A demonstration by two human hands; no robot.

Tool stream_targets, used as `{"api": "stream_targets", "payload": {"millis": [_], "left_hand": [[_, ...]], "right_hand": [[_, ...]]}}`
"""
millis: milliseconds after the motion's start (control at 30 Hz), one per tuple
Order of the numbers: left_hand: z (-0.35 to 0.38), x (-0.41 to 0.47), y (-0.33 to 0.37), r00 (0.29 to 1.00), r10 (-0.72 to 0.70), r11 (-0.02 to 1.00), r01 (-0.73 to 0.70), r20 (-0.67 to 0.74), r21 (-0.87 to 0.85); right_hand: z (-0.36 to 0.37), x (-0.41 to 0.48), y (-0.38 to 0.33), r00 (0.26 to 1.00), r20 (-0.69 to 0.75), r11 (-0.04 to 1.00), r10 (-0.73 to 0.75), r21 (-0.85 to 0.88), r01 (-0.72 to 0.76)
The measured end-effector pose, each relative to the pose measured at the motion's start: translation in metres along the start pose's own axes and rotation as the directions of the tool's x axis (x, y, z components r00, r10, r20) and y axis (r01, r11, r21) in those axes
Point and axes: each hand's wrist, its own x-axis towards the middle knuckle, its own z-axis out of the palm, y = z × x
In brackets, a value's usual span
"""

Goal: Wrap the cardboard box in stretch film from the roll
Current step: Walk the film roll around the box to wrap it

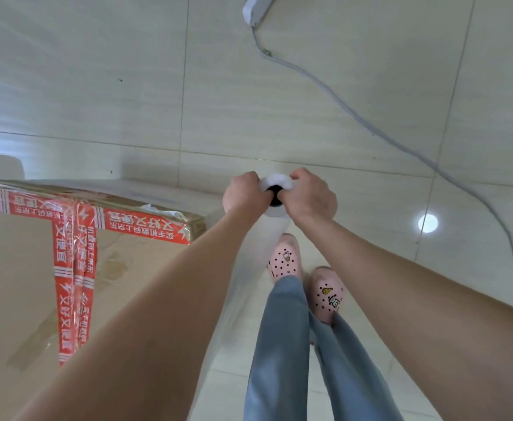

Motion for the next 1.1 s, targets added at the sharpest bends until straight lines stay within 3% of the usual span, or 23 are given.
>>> {"api": "stream_targets", "payload": {"millis": [67, 233, 467, 600, 700, 800, 967, 1100], "left_hand": [[-0.006, 0.003, -0.002, 0.997, -0.08, 0.992, 0.079, -0.011, -0.094], [-0.028, 0.01, -0.016, 0.977, -0.201, 0.945, 0.211, 0.067, -0.25], [-0.051, 0.036, -0.001, 0.989, 0.145, 0.985, -0.144, -0.01, 0.094], [-0.054, 0.046, 0.006, 0.982, 0.19, 0.953, -0.187, 0.013, 0.239], [-0.058, 0.054, -0.002, 0.99, 0.141, 0.983, -0.138, -0.017, 0.125], [-0.062, 0.061, -0.012, 0.997, 0.041, 0.994, -0.047, -0.068, -0.103], [-0.075, 0.066, -0.02, 0.984, -0.174, 0.874, 0.136, -0.04, -0.466], [-0.087, 0.068, -0.032, 0.973, -0.228, 0.819, 0.213, 0.039, -0.533]], "right_hand": [[-0.001, 0.002, -0.007, 0.999, -0.026, 0.998, 0.021, 0.065, -0.019], [0.003, 0.006, -0.036, 0.975, 0.204, 0.927, 0.09, 0.341, -0.157], [0.009, 0.016, -0.052, 0.985, 0.173, 0.961, 0.031, 0.264, -0.077], [0.004, 0.022, -0.059, 0.99, 0.141, 0.985, 0.02, 0.164, -0.043], [0.003, 0.026, -0.066, 0.997, 0.082, 0.991, -0.003, 0.132, -0.008], [0.007, 0.029, -0.075, 0.999, 0.018, 0.983, -0.036, 0.183, 0.032], [0.015, 0.035, -0.096, 0.995, 0.098, 0.954, -0.034, 0.301, 0.003], [0.013, 0.041, -0.118, 0.988, 0.136, 0.945, -0.076, 0.326, 0.028]]}}
